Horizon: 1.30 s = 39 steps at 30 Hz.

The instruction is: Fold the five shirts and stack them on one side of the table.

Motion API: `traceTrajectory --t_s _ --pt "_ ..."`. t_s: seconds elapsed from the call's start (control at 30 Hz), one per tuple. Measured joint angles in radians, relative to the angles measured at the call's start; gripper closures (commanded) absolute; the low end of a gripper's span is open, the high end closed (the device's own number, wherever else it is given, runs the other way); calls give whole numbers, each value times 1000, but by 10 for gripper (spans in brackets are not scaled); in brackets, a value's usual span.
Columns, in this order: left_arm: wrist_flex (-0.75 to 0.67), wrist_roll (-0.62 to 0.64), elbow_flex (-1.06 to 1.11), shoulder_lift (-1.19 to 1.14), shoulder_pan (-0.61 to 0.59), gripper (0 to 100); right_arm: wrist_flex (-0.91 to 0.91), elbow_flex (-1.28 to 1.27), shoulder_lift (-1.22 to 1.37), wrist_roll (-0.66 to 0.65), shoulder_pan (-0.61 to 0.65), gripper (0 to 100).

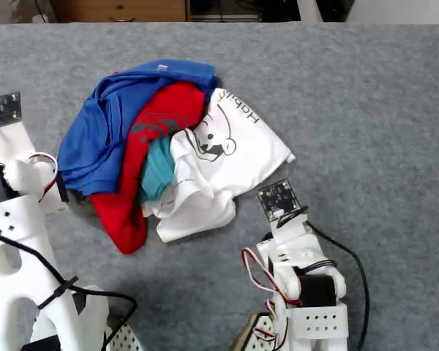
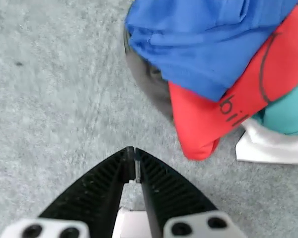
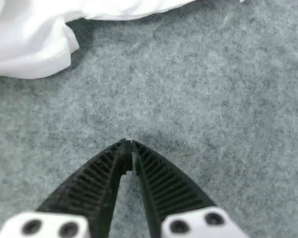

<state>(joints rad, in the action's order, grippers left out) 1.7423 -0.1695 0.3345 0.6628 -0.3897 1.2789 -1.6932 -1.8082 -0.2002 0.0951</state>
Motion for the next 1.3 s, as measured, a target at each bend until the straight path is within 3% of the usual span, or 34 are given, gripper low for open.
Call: traceTrajectory --t_s 0.4,0.8,1.03,1.3 --pt "6 0 91 0 -9 981 0 0 0 2 63 993" --pt "6 -28 91 0 -9 981 -9 0 0 2 295 993" --pt "3 -44 91 0 -9 981 -193 23 0 2 169 990" --pt "-2 -29 91 -3 -9 981 -236 353 149 2 135 990"
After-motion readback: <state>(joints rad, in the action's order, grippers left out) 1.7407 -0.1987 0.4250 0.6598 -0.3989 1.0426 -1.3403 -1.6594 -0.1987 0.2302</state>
